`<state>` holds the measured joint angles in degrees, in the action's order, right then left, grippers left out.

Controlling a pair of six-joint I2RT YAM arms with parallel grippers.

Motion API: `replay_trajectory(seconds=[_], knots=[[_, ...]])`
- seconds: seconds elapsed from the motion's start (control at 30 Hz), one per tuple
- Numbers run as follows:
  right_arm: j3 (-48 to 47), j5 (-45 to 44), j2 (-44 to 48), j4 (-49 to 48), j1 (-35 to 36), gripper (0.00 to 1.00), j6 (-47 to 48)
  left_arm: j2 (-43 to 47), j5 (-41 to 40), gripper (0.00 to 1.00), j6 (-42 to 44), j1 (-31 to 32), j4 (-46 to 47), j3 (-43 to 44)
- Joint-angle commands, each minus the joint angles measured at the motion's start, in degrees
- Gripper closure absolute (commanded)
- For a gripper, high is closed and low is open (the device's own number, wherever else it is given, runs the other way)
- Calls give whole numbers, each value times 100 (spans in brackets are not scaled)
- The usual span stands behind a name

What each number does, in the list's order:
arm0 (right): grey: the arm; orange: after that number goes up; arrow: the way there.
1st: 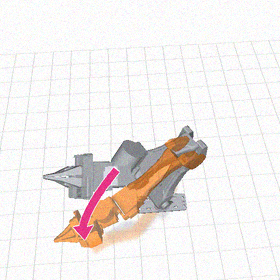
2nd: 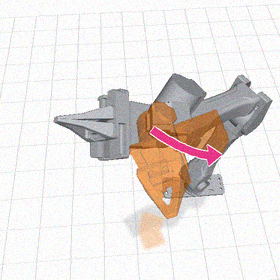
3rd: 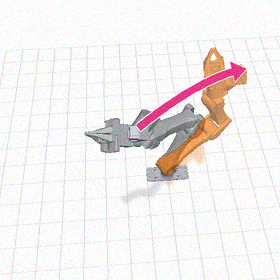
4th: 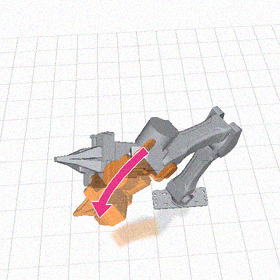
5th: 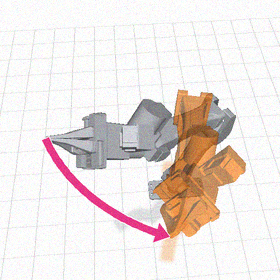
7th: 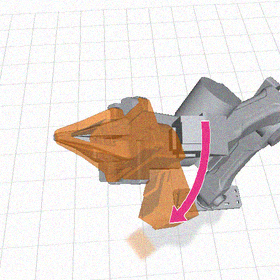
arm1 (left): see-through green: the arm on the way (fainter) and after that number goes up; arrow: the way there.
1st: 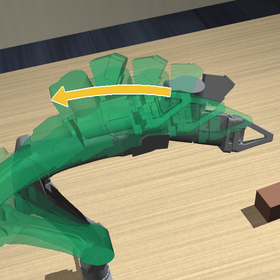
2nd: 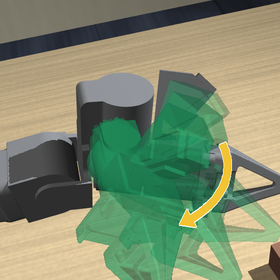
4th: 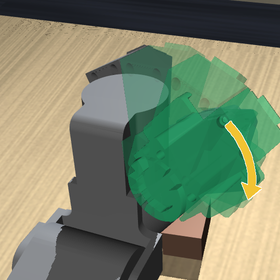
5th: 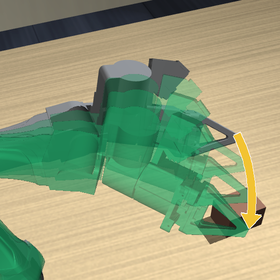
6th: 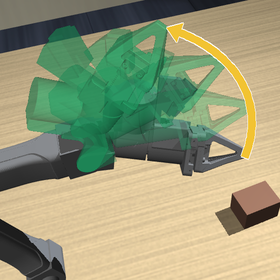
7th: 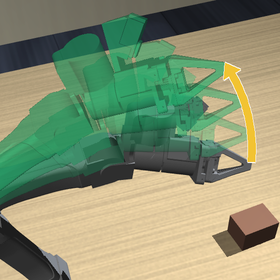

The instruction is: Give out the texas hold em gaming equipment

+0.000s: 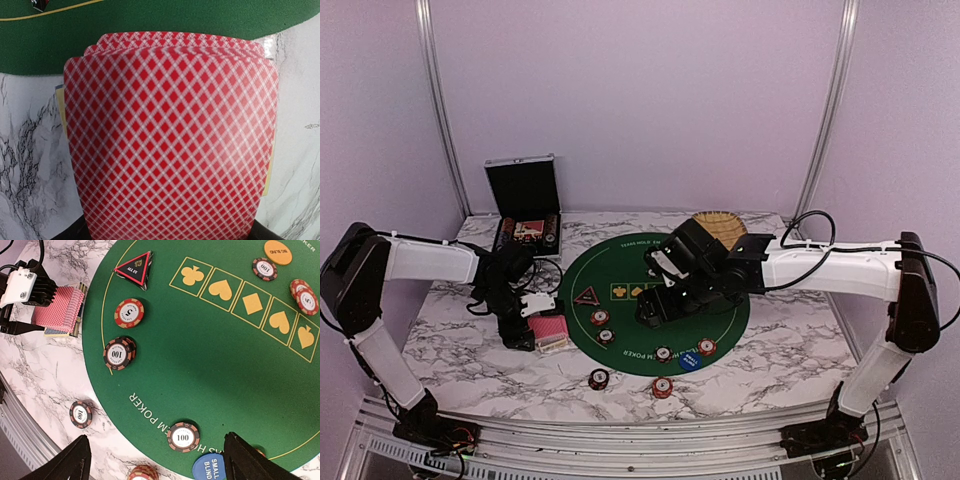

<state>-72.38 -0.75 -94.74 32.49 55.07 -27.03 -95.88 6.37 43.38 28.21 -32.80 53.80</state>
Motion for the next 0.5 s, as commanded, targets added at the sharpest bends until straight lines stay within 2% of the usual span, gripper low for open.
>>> replay_trajectory(seconds=[0.0, 0.13, 0.3, 0.47], knots=[[22, -55, 150, -111, -31, 11, -42, -138, -98, 20, 58, 27, 11, -12], [11, -35, 116, -116, -31, 11, -29, -168, -144, 18, 32, 27, 32, -10], [0, -21, 114, -116, -32, 11, -22, -244, -244, 3, -31, 34, 99, -4], [26, -19, 114, -127, -34, 12, -34, -313, -312, 1, -92, 103, 99, 52]])
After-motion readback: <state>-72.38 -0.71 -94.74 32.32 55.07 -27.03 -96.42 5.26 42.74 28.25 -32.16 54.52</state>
